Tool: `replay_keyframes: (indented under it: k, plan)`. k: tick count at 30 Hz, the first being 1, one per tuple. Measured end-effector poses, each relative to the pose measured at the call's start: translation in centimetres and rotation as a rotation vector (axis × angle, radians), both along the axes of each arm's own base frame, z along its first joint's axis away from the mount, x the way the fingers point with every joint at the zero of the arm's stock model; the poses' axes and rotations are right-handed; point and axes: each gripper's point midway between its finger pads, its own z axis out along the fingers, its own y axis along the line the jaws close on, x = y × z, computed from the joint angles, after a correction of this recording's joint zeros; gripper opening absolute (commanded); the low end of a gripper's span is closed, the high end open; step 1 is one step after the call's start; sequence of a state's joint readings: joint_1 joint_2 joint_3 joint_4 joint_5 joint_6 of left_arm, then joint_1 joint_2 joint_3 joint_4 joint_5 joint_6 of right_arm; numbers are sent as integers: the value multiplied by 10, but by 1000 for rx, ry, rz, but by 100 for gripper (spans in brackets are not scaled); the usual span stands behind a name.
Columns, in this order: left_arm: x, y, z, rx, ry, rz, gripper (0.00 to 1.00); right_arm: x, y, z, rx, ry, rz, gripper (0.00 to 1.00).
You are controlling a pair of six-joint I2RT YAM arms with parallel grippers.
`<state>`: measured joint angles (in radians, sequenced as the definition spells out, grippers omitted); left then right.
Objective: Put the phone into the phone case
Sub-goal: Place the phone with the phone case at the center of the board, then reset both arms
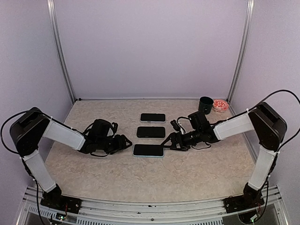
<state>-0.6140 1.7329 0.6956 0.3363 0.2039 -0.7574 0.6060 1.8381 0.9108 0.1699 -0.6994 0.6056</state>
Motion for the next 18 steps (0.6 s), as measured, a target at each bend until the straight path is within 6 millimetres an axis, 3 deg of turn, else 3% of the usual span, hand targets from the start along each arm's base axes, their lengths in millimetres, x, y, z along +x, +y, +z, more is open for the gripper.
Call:
replay_keyframes:
  k: [4,7,9,10,18]
  plan:
    - [2,21,5,78,-7,44,81,6,-9,20,-36,-85,-31,99]
    - [5,34,19,115,-39,72,83,9,-15,33,-63,-138,-54,99]
    - [11,41,38,127,-83,89,88,11,-21,40,-88,-173,-72,99]
    - [13,43,47,130,-105,96,98,12,-25,44,-99,-189,-83,100]
    - [22,64,124,136,-282,189,99,26,-64,101,-148,-410,-219,99]
